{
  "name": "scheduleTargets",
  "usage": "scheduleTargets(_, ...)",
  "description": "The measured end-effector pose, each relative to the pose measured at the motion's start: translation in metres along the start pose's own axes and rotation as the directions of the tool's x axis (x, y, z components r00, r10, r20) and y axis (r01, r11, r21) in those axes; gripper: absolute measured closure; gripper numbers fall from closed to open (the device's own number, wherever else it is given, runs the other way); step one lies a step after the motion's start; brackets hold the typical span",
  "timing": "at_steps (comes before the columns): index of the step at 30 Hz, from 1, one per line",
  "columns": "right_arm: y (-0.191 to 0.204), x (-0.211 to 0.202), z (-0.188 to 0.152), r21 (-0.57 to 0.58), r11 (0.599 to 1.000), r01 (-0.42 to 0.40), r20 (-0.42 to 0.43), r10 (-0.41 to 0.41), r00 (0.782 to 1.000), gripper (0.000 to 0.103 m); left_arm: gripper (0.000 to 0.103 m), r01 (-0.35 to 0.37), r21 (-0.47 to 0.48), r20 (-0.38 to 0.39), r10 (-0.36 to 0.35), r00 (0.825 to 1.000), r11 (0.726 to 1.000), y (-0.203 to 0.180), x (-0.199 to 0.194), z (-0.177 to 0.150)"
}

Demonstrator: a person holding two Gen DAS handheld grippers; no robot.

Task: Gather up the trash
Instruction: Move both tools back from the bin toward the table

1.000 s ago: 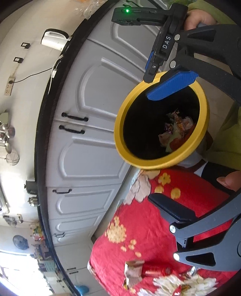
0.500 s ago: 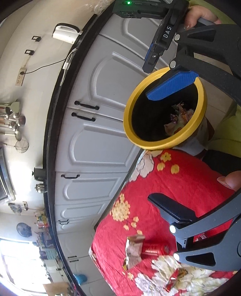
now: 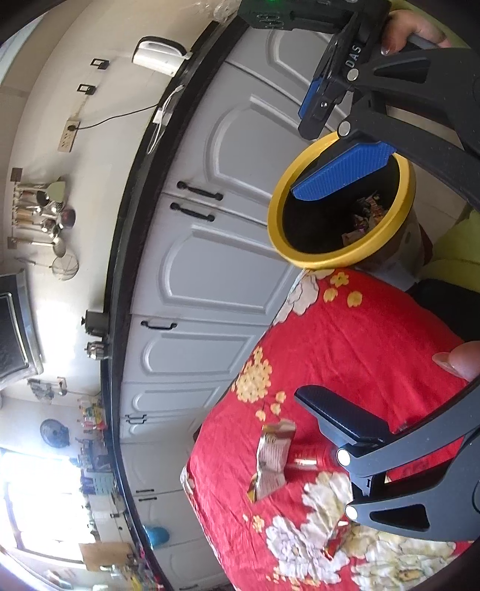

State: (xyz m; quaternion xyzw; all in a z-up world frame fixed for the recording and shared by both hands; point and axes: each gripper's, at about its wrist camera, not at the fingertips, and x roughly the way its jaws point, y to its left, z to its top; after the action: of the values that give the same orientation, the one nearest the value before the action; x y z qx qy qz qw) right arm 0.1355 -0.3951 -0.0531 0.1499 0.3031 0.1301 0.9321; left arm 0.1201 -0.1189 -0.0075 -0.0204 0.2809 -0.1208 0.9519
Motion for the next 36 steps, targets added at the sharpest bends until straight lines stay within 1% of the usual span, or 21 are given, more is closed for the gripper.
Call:
scheduleTargets(2,0.006,-0.001,0.001,-0.014,1.000,-0.006,0.003,0.006,1.000,0.027,0.011,-0.009,-0.013,0.008,0.009,1.000,1.000,0.006,-0.004,0.001)
scheduleTargets(10,0.031,-0.004,0.006,-0.068,0.997,-0.022,0.023,0.024,0.999,0.018,0.011,-0.041,-0.054,0.027,0.043,0.999,0.998,0.027,-0.014,0.004)
scheduleTargets(17,0.049,-0.006,0.009,-0.101,0.994,-0.038,0.033,0.041,0.999,0.013,0.011,-0.068,-0.094,0.042,0.072,0.997,0.993,0.046,-0.023,0.007)
scheduleTargets(22,0.064,-0.004,0.015,-0.124,0.991,-0.059,0.044,0.065,0.997,0.012,0.011,-0.090,-0.126,0.055,0.097,0.994,0.988,0.061,-0.028,0.009)
scheduleTargets(36,0.112,0.008,0.022,-0.181,0.977,-0.115,0.029,0.122,0.992,0.010,0.011,-0.141,-0.203,0.086,0.161,0.983,0.969,0.100,-0.042,0.012)
